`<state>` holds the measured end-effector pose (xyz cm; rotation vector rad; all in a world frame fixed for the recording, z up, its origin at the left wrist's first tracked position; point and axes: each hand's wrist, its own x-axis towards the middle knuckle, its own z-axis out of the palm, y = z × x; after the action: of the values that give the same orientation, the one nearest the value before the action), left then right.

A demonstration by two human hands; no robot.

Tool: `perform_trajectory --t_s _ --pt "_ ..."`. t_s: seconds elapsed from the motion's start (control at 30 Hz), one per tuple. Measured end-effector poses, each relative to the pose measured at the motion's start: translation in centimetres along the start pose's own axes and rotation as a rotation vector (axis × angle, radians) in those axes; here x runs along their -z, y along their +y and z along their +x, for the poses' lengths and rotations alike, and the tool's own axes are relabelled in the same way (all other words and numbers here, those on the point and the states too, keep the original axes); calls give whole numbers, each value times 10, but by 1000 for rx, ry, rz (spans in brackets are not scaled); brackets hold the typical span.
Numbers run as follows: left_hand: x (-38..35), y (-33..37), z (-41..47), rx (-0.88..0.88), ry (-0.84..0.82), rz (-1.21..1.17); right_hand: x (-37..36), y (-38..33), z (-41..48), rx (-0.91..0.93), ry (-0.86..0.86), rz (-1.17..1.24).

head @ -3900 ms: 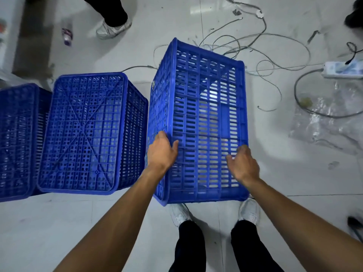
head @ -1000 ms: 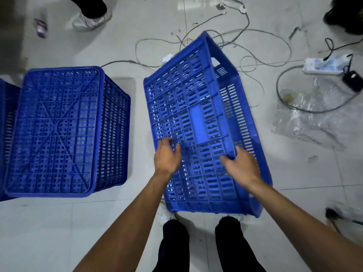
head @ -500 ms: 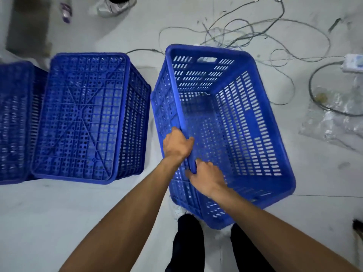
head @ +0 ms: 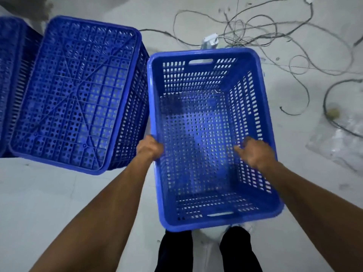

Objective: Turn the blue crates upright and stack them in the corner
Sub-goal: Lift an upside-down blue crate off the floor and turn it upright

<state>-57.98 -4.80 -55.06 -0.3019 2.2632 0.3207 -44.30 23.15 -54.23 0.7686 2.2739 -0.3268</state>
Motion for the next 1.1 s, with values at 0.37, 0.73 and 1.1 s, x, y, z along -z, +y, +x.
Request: perform_trajectory --t_s 0.37,0.73,1.1 --pt "-4 -18 37 52 37 -95 5 33 64 -161 269 124" --pt "-10 -12 41 -53 176 123 6 32 78 -270 155 297" --pt "-4 -10 39 -39 192 25 4 43 78 -160 225 299"
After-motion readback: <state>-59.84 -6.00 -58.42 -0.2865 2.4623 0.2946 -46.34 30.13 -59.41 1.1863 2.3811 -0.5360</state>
